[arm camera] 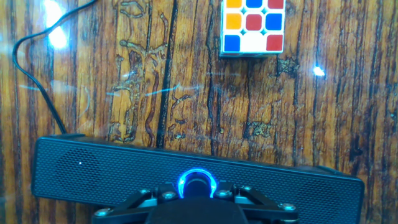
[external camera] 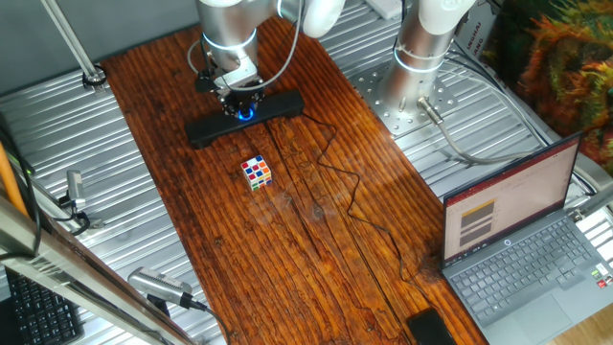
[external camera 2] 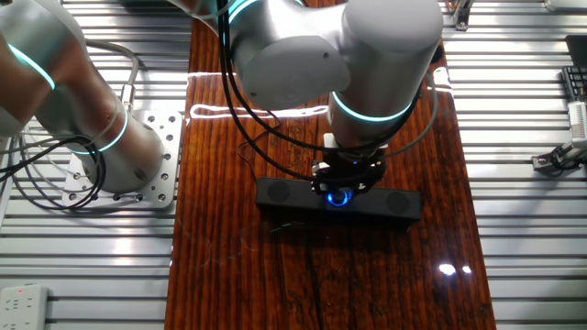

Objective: Turn the knob to increase the volume of the speaker

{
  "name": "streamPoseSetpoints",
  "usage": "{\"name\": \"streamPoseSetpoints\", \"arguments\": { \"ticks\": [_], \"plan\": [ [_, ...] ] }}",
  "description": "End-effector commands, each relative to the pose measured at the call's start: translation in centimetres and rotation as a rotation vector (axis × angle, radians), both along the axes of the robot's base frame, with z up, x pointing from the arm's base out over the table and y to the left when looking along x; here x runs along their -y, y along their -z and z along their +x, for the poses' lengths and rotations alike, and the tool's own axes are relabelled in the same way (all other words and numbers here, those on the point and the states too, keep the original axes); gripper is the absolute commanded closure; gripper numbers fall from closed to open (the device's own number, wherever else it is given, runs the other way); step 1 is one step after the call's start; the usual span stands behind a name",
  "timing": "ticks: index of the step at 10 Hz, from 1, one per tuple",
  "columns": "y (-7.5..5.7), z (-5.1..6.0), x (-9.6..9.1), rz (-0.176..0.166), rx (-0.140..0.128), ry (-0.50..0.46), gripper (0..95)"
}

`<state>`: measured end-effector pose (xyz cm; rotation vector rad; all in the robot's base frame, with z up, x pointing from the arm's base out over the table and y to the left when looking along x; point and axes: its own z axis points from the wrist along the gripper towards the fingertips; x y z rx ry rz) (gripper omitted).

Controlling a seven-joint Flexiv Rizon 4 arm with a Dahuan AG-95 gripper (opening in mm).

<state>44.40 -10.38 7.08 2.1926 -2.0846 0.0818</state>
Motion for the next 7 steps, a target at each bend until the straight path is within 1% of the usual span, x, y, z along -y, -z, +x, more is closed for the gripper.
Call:
{"name": "streamPoseSetpoints", "arguments": {
  "ticks": [1,7],
  "plan": [
    [0.02,0.00,0.03,-0.002,0.000,0.009,57.0],
    [0.12,-0.05,-0.04,-0.003,0.006,0.038,57.0]
  ]
}}
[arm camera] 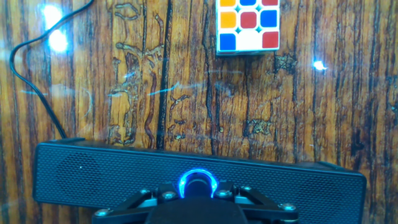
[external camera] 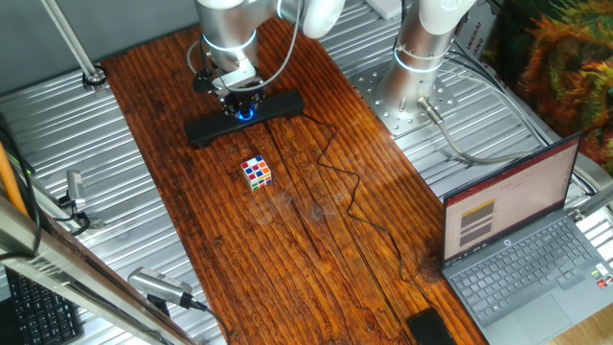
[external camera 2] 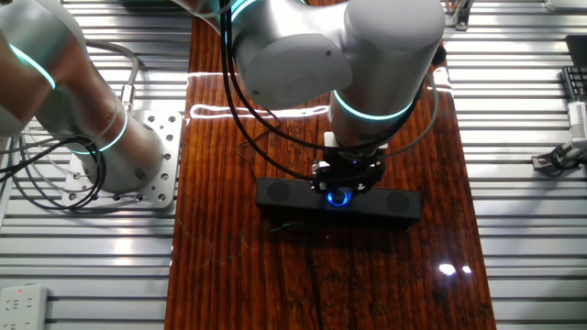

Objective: Turn the knob to increase the volume of the speaker

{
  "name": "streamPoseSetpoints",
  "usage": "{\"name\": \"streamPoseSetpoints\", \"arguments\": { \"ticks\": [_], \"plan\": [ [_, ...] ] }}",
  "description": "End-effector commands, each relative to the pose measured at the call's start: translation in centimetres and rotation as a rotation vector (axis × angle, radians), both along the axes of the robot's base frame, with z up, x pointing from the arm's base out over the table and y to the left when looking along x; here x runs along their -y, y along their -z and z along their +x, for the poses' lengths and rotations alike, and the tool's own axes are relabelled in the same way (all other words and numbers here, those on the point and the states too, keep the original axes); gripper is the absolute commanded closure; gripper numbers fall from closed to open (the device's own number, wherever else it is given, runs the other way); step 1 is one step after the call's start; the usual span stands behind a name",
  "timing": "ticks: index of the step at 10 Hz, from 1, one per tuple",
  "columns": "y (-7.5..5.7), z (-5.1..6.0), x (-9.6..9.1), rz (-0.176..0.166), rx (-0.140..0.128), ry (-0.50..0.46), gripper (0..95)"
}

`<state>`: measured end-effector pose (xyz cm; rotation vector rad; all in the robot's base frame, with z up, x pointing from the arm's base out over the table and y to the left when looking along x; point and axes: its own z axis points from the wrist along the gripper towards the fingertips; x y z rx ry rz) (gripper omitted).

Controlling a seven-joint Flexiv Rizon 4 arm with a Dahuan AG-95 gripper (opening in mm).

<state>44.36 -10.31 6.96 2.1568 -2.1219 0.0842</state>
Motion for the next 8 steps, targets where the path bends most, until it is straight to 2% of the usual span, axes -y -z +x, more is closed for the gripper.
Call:
{"name": "streamPoseSetpoints", "arguments": {
  "ticks": [1,8],
  "plan": [
    [0.03,-0.04,0.01,-0.001,0.003,0.008,57.0],
    [0.20,-0.15,-0.02,0.005,0.013,0.023,57.0]
  ]
}}
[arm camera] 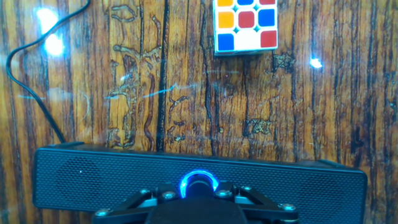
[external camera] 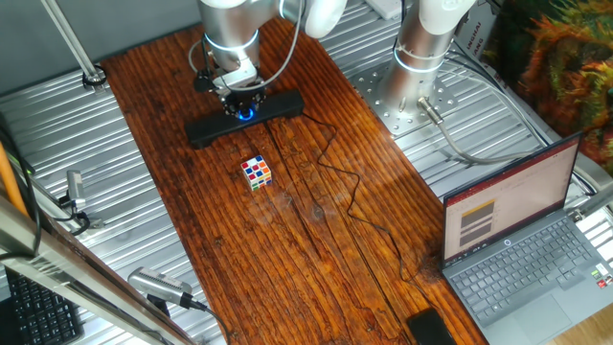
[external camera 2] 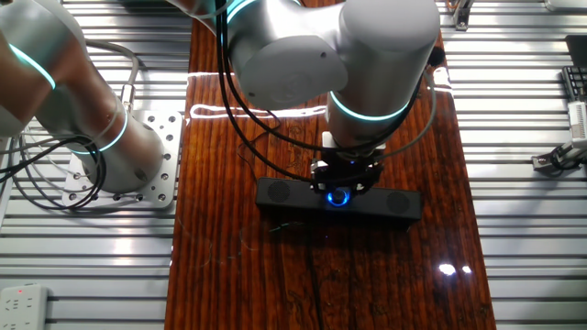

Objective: Turn the knob to increase the volume of the speaker

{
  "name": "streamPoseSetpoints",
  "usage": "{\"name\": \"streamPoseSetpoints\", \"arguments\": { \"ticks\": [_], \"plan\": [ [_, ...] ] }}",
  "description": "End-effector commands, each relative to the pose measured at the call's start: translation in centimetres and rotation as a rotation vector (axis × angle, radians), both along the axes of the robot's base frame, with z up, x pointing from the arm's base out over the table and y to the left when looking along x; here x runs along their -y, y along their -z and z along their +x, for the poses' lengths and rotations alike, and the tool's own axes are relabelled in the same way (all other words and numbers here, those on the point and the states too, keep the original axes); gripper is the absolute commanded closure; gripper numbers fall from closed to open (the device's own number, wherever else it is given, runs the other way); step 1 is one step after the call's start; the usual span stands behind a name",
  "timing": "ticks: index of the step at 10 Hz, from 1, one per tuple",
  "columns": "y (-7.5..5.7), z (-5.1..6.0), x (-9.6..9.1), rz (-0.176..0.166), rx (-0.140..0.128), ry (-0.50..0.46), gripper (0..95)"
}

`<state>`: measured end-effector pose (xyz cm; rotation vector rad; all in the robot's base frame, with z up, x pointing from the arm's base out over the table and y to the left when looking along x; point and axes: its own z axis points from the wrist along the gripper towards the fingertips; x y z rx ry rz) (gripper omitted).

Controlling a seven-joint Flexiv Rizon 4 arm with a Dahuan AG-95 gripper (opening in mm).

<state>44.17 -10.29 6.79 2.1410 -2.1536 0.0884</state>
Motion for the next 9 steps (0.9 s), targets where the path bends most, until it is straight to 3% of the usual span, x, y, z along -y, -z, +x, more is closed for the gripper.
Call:
{"name": "streamPoseSetpoints", "arguments": {
  "ticks": [1,3,4,9],
  "plan": [
    [0.05,0.05,0.00,-0.001,0.002,0.002,57.0],
    [0.07,0.04,0.00,-0.002,0.004,0.002,57.0],
    [0.07,0.04,0.00,-0.001,0.004,0.005,76.0],
    [0.08,0.04,0.00,0.000,0.013,0.007,76.0]
  ]
}}
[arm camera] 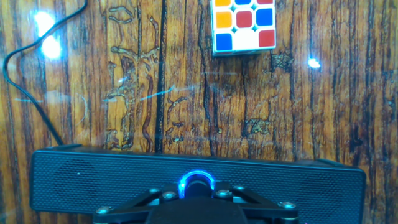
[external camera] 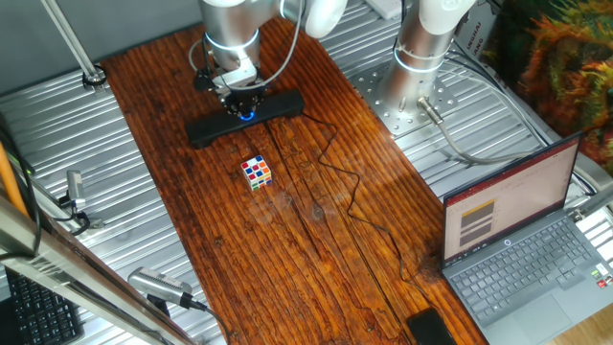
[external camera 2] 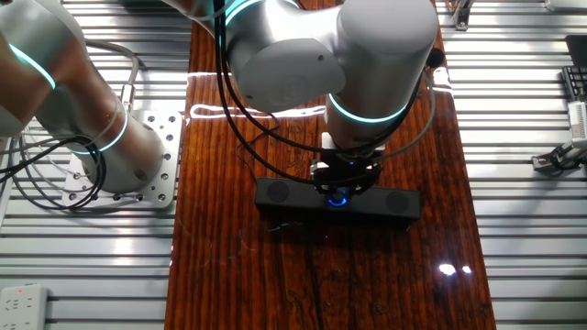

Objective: Turn the knob to increase the volume of the speaker

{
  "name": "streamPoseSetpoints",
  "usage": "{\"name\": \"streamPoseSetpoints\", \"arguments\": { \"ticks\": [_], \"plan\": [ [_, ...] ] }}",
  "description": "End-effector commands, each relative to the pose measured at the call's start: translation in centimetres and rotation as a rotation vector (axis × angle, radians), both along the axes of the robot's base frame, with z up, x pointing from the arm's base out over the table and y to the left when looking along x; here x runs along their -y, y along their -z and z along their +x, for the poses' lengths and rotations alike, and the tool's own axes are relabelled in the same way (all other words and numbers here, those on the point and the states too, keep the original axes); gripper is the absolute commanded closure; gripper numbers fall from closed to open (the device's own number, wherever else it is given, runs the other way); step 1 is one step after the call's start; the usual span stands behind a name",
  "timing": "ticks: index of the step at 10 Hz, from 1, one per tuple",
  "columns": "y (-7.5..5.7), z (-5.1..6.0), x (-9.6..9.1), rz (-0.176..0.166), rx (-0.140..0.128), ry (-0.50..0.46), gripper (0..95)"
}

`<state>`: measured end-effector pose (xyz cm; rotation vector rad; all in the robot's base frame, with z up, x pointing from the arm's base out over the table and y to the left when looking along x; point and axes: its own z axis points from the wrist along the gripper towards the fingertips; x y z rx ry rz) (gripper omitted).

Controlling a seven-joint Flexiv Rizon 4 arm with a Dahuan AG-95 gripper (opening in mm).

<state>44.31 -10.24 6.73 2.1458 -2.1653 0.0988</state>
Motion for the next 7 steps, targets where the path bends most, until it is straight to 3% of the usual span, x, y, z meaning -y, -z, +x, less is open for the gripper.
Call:
{"name": "streamPoseSetpoints", "arguments": {
  "ticks": [1,7],
  "plan": [
    [0.01,-0.10,0.05,-0.001,0.003,0.004,95.0],
    [0.02,-0.10,0.05,0.003,0.011,0.020,95.0]
  ]
}}
